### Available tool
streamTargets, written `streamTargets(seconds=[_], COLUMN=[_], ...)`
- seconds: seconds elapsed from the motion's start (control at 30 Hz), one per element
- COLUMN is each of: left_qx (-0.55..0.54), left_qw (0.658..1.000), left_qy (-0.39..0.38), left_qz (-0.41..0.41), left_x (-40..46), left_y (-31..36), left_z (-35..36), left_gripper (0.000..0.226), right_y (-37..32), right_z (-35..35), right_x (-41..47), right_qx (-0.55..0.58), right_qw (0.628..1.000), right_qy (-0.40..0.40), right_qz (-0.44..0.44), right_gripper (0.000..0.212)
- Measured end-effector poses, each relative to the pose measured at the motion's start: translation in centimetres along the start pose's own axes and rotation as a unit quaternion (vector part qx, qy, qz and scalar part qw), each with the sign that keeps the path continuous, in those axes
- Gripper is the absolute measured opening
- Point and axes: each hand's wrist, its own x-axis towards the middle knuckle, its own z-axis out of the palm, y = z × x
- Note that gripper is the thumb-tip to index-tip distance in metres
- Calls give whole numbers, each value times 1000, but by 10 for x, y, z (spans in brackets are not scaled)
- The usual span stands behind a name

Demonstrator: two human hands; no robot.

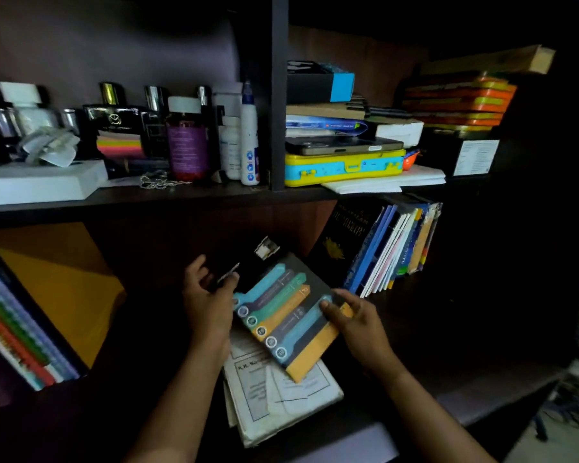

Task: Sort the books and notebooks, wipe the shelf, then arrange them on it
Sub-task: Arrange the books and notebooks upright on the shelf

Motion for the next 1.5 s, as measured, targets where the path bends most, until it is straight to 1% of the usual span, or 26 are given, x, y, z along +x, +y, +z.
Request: streamTargets(seconds=[0.03,0.07,0.1,0.13,0.2,0.27,0.3,0.37,0.43,0.47,0.5,0.57,0.6,0.67,0.73,0.8,0.9,0.97,1.03,1.1,1.2,1.27,1.33,1.4,1.43,1.5], left_qx=[-45,-53,-33,-2,14,1,3,17,58,90,128,216,270,386,478,513,497,486,458,421,402,417,451,474,478,488], left_qw=[995,984,971,964,969,979,982,982,967,951,931,881,851,789,735,711,718,726,748,777,815,826,823,815,811,803], left_qy=[-44,-108,-177,-222,-233,-204,-189,-185,-235,-274,-315,-388,-414,-428,-432,-433,-431,-428,-418,-409,-363,-314,-286,-288,-294,-301], left_qz=[-72,-130,-154,-145,-85,-28,-2,35,84,113,132,160,180,211,212,208,227,231,237,228,207,213,194,170,167,163], left_x=[-3,-9,-15,-21,-30,-32,-34,-38,-47,-52,-56,-59,-58,-55,-51,-47,-43,-40,-39,-40,-31,-23,-18,-16,-16,-15], left_y=[2,5,7,9,10,9,9,7,3,2,1,-2,-4,-10,-16,-17,-20,-23,-27,-27,-23,-22,-22,-22,-22,-23], left_z=[2,2,5,7,12,15,17,19,20,22,22,22,21,18,15,12,14,16,15,15,14,12,7,1,-2,-3], left_gripper=[50,39,30,23,21,23,24,28,34,38,42,48,49,46,47,48,47,56,54,45,27,25,29,44,56,73], right_y=[2,6,11,16,23,20,14,4,4,5,6,8,7,11,14,15,7,-1,-12,-15,-2,10,17,19,21,23], right_z=[-4,-6,-8,-9,-7,-2,1,10,18,19,18,10,6,-2,-6,-8,-9,-9,-8,-7,-3,-4,-9,-13,-13,-12], right_x=[1,4,6,9,11,7,2,-9,-16,-16,-13,-8,-6,-2,0,5,23,43,59,63,43,30,31,34,34,36], right_qx=[23,42,46,27,-111,-282,-323,-328,-346,-349,-327,-252,-222,-200,-204,-205,-225,-247,-230,-180,-204,-213,-202,-228,-255,-316], right_qw=[999,998,996,995,984,937,917,915,903,898,909,939,945,945,944,944,940,935,938,946,945,952,960,962,960,947], right_qy=[26,52,77,99,137,184,187,87,-43,-61,-43,40,85,155,192,202,205,207,219,234,220,188,175,143,116,59], right_qz=[7,14,16,12,-27,-90,-139,-219,-251,-261,-256,-230,-225,-207,-176,-158,-150,-146,-139,-135,-130,-110,-83,-39,-25,-27], right_gripper=[11,13,16,17,30,51,56,58,53,45,35,20,19,22,24,26,25,27,42,58,52,41,23,8,8,20])
